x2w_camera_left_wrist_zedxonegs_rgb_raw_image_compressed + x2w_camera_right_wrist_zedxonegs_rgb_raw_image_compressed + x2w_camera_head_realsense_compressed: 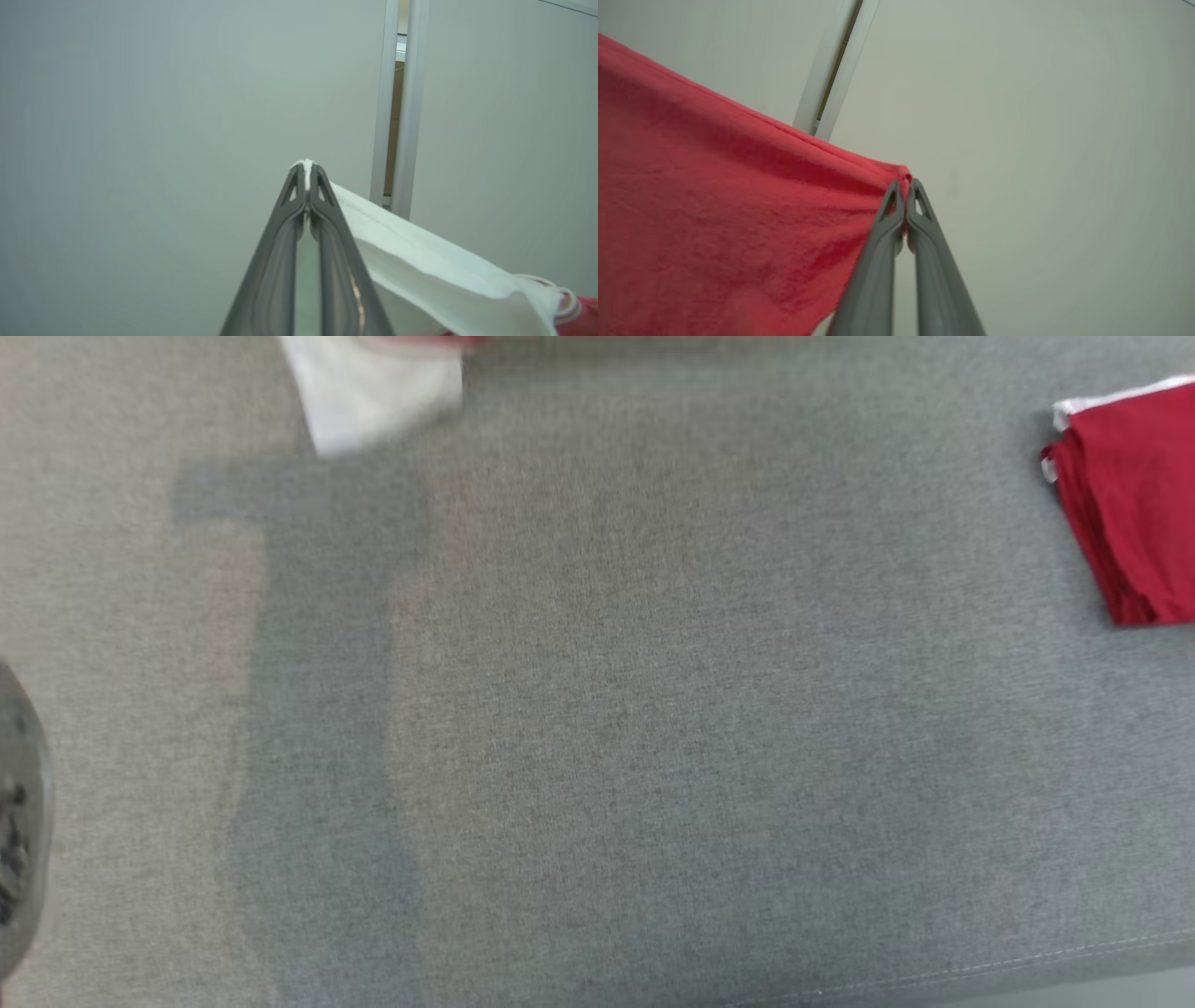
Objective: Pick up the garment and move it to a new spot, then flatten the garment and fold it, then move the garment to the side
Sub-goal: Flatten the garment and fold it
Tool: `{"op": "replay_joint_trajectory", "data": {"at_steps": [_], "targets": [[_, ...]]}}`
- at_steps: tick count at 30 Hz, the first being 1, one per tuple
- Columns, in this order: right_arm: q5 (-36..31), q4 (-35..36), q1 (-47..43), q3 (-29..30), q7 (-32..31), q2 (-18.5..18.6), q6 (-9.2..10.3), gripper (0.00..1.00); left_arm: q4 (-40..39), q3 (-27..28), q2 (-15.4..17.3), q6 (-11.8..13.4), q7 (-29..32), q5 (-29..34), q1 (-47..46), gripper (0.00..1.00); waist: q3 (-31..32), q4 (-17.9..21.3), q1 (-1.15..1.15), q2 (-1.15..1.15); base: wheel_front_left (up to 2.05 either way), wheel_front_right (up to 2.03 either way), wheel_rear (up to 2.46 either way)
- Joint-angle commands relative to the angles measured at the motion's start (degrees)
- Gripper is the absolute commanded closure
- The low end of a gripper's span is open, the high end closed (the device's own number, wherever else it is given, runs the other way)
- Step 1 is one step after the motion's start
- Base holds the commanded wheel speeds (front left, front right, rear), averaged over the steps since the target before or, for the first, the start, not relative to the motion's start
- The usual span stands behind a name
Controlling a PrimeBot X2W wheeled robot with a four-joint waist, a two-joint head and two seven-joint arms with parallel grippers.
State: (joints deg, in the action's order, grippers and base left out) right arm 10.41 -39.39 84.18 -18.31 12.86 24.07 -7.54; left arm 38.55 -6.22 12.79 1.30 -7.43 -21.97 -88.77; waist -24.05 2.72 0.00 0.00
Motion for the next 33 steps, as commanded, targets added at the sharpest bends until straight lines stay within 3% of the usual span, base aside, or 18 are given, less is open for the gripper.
{"op": "replay_joint_trajectory", "data": {"at_steps": [1,5,11,21,27,33], "targets": [[-0.05,-2.53,2.43,1.5,1.18,-0.55,0.1,1.0,2.7,0.35,-0.34,0.33,-2.06,-0.04,-2.35,1.0,-6.13,-0.26,0.0,0.0,0.0,0.0,0.0],[-3.14,-4.1,7.54,5.16,2.31,-1.21,0.1,1.0,9.08,-0.18,-1.24,-0.22,-6.32,1.02,-8.87,1.0,-6.95,-1.66,0.0,0.0,0.0,0.0,0.0],[-1.89,1.32,0.83,7.26,2.3,-1.33,0.09,1.0,11.86,-0.1,-3.11,-3.18,-7.82,1.64,-8.4,1.0,-8.86,-3.41,0.0,0.0,0.0,0.0,0.0],[1.46,4.24,-16.88,3.86,2.32,-0.22,0.09,1.0,5.06,1.46,-5.11,-6.09,-7.74,5.82,9.1,1.0,-9.16,-4.93,0.0,0.0,0.0,0.0,0.0],[5.17,6.42,-27.53,0.34,2.32,0.13,0.09,1.0,1.34,0.54,-3.16,-7.58,-7.74,9.97,22.71,1.0,-4.97,-5.01,0.0,0.0,0.0,0.0,0.0],[7.2,7.75,-35.87,-7.23,2.32,2.13,0.09,1.0,-0.73,-1.25,-0.36,-8.44,-7.75,11.99,36.24,1.0,0.79,-5.24,0.0,0.0,0.0,0.0,0.0]]}}
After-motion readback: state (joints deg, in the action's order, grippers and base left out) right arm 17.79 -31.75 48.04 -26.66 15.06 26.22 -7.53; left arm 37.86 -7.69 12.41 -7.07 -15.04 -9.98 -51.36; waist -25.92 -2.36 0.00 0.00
